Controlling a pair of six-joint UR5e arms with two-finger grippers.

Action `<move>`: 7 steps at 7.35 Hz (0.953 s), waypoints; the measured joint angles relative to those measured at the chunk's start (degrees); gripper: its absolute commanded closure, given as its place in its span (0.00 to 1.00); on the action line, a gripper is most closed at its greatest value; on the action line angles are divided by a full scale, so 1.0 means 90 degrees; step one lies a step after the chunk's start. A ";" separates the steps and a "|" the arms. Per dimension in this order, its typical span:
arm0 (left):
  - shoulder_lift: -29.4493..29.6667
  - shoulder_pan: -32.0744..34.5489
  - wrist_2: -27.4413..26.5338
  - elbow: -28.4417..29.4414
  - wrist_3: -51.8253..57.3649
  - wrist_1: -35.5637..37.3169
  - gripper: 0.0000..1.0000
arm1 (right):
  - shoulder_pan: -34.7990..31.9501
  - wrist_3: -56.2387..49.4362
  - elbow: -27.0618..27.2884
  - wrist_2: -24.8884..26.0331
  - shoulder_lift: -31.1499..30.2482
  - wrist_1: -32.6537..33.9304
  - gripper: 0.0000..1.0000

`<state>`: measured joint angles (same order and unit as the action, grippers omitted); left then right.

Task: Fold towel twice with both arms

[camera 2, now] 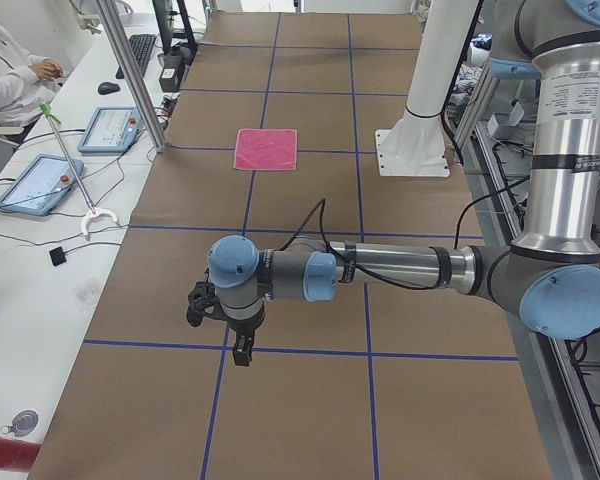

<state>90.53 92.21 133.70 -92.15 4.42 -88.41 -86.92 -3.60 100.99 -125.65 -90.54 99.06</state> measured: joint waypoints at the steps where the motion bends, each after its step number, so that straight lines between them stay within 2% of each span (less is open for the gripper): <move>1: 0.0000 -0.0004 0.0007 -0.0008 0.0004 -0.0006 0.00 | 0.0001 0.0002 0.0005 -0.0004 0.0013 0.0000 0.01; 4: 0.0148 -0.0025 -0.0013 -0.0077 -0.0002 0.0006 0.00 | 0.0024 -0.0003 0.0035 -0.0025 0.0028 -0.0003 0.01; 7: 0.0355 -0.0054 -0.0028 0.0050 -0.0044 0.0002 0.00 | 0.0036 -0.0013 -0.0004 -0.0037 -0.0028 -0.0542 0.01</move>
<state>93.72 91.72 133.44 -91.70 4.03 -88.39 -86.59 -3.72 100.96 -125.99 -90.79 94.18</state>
